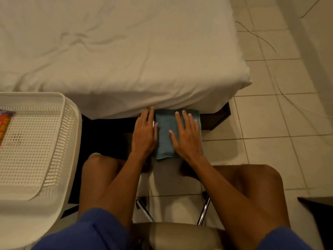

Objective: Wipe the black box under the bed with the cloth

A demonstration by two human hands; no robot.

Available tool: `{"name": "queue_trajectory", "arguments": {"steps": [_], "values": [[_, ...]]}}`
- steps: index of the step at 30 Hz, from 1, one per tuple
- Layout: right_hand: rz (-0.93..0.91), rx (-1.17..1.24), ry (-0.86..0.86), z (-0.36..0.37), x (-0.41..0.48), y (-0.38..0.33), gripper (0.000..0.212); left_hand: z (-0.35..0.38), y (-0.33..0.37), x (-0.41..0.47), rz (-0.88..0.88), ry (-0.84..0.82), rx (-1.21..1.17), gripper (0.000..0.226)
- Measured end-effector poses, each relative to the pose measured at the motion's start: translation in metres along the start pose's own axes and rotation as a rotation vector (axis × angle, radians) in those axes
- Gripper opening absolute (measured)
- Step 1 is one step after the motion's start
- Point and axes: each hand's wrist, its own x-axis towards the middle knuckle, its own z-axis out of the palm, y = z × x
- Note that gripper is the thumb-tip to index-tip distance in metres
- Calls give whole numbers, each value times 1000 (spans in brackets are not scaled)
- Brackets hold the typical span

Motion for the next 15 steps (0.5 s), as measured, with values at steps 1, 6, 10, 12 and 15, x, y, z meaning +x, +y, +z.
{"name": "queue_trajectory", "arguments": {"steps": [1,6,10,12,15], "values": [[7,15,-45,7,-2,-3,72,4,-5,-4,7,-53,22,57],[59,24,-110,25,1,-11,76,19,-35,-11,38,-188,99,59],[85,10,-86,25,9,-14,78,25,-37,-7,90,-187,71,58],[107,2,-78,26,12,-15,79,30,-37,-5,129,-180,83,59],[122,-5,-60,28,12,-16,80,32,-41,-4,135,-177,103,60]]}}
